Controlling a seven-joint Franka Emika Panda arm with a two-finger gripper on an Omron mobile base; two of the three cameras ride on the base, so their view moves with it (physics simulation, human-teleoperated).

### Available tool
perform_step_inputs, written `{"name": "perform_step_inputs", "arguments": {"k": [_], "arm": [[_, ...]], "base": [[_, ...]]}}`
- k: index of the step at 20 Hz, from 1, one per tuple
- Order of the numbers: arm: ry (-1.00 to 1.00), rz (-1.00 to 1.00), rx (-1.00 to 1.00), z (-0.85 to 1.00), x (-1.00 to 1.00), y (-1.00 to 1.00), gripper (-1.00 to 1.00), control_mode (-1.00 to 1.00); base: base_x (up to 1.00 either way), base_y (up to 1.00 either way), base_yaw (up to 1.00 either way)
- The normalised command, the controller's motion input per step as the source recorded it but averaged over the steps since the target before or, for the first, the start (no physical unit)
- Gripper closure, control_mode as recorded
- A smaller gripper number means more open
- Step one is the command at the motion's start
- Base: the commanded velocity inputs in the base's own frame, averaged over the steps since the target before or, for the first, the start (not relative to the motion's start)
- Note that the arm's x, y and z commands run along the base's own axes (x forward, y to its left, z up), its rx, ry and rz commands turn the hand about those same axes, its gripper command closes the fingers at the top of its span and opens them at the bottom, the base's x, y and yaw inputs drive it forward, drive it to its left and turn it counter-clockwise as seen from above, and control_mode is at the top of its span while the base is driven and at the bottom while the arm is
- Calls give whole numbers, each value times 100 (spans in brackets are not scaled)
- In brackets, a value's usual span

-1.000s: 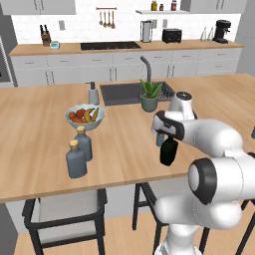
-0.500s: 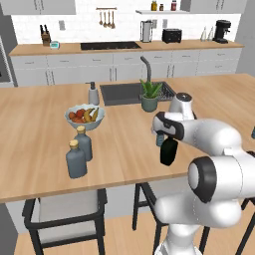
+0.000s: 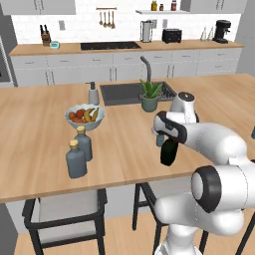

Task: Move the plastic bottles in the middle to the plastics group, and the glass bottles in the middle to the glass group.

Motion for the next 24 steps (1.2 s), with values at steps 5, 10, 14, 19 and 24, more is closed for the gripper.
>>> {"name": "perform_step_inputs", "arguments": {"k": [5,10,14,19,24], "arm": [[-7,4,0,-11,-13,2,-100,-100],[-1,0,0,-10,1,0,-100,-100],[0,0,0,0,0,-4,-100,-100],[0,0,0,0,0,-18,-100,-100],[0,0,0,-7,5,-13,-100,-100]], "base": [[0,0,0],[0,0,0],[0,0,0],[0,0,0],[0,0,0]]}}
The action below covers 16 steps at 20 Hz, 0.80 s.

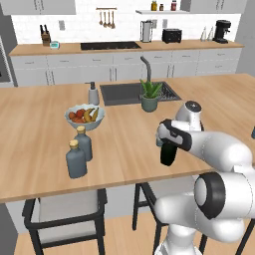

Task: Move the plastic bottles in the middle to the plastics group, and the glass bottles in the middle to the glass group.

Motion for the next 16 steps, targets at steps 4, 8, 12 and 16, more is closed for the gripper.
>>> {"name": "perform_step_inputs", "arguments": {"k": [4,8,12,16], "arm": [[0,0,0,-11,14,0,-100,-100],[0,0,0,-1,0,0,-100,-100],[0,0,0,0,0,0,-100,-100],[-2,0,0,-1,0,0,-100,-100]], "base": [[0,0,0],[0,0,0],[0,0,0],[0,0,0]]}}
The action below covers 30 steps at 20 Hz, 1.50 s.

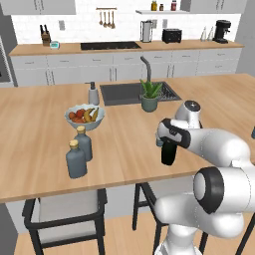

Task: Move the plastic bottles in the middle to the plastics group, and the glass bottles in the middle to the glass group.

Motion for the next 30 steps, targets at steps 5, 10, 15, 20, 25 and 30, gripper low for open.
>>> {"name": "perform_step_inputs", "arguments": {"k": [5,10,15,20,25,30], "arm": [[-4,0,0,-6,0,0,-100,-100],[-3,0,0,-4,0,0,100,-100],[0,0,0,0,-1,0,100,-100],[0,5,0,2,-32,11,100,-100],[0,16,0,19,-56,43,100,-100],[0,19,0,34,0,58,100,-100]], "base": [[0,0,0],[0,0,0],[0,0,0],[0,0,0],[0,0,0],[0,0,0]]}}
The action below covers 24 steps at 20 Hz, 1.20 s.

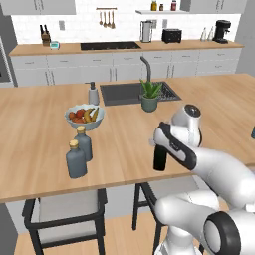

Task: Move the plastic bottles in the middle to the plastics group, and the glass bottles in the middle to the glass group.

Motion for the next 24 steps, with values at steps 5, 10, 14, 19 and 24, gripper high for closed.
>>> {"name": "perform_step_inputs", "arguments": {"k": [5,10,14,19,24], "arm": [[0,15,0,22,29,41,100,-100],[0,13,0,0,66,34,100,-100],[0,12,0,0,71,42,100,-100],[1,14,1,0,12,46,100,-100],[0,14,0,0,0,55,100,-100]], "base": [[0,0,0],[0,0,0],[0,0,0],[0,0,0],[0,0,0]]}}
